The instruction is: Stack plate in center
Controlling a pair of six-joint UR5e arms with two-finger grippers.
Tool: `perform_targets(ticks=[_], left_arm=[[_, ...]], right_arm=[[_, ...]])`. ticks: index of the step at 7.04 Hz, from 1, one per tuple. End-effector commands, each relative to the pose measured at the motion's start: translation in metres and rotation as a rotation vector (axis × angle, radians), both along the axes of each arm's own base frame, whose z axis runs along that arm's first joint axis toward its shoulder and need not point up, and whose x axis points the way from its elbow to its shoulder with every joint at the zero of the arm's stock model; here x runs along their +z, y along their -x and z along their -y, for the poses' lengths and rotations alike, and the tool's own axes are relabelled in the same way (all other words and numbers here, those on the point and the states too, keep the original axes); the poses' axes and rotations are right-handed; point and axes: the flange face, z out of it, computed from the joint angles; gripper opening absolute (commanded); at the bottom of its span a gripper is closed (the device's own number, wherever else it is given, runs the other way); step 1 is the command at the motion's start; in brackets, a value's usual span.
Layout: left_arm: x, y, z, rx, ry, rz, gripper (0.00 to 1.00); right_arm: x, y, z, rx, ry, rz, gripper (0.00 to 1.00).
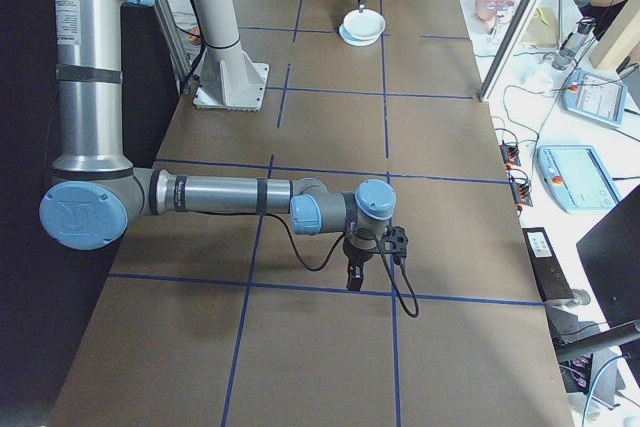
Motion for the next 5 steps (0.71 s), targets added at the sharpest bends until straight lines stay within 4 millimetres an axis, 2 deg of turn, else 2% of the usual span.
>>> perform_targets(ticks=[1, 2, 3, 4, 5], left_arm=[[-0.0011, -0.0006, 0.0001, 0.000, 0.000, -0.001, 0.00], [-0.0004, -0.0007, 0.0001, 0.001, 0.001, -0.001, 0.00], [-0.0005, -0.0015, -0.0005, 0.004, 0.002, -0.002, 0.07], [-0.0005, -0.0015, -0.0005, 0.004, 0.002, -0.002, 0.29], [-0.0005, -0.0015, -0.0005, 0.005, 0.001, -0.002, 0.41]], right_arm=[[0.0000, 0.0000, 0.0000, 0.000, 0.000, 0.000, 1.00], [0.0000, 0.0000, 0.0000, 0.000, 0.000, 0.000, 1.00], [0.0000, 0.0000, 0.0000, 0.000, 0.000, 0.000, 1.00], [0.0000, 0.0000, 0.0000, 0.000, 0.000, 0.000, 1.00], [0.0000, 0.0000, 0.0000, 0.000, 0.000, 0.000, 1.00]])
